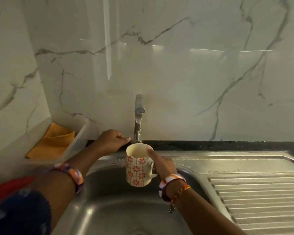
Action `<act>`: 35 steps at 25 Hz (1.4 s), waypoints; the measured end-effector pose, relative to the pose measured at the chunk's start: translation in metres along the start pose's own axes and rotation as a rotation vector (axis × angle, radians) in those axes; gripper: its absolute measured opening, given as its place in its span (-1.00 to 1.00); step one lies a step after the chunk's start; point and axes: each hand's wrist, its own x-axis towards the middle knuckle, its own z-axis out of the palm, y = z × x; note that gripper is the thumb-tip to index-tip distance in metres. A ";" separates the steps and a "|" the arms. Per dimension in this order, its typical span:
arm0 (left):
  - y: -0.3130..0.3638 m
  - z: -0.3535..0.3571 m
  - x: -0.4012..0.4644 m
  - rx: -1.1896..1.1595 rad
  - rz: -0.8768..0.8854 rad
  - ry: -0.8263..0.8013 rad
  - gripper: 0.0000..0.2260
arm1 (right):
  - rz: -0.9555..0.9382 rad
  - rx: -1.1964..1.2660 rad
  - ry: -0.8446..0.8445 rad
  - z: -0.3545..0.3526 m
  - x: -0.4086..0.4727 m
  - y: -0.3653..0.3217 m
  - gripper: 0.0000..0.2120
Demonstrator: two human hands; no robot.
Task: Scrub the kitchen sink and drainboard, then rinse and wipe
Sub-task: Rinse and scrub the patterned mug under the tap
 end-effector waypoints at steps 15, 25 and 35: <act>-0.005 0.047 0.050 -0.868 -0.562 -0.188 -0.80 | 0.280 0.117 0.113 0.015 0.010 0.049 -0.70; -0.015 0.055 0.038 -1.016 -0.592 -0.217 -0.73 | 0.302 0.023 0.175 0.010 0.019 0.062 -0.72; -0.016 0.058 0.039 -0.971 -0.597 -0.190 -0.75 | 0.303 0.073 0.175 0.011 0.022 0.058 -0.77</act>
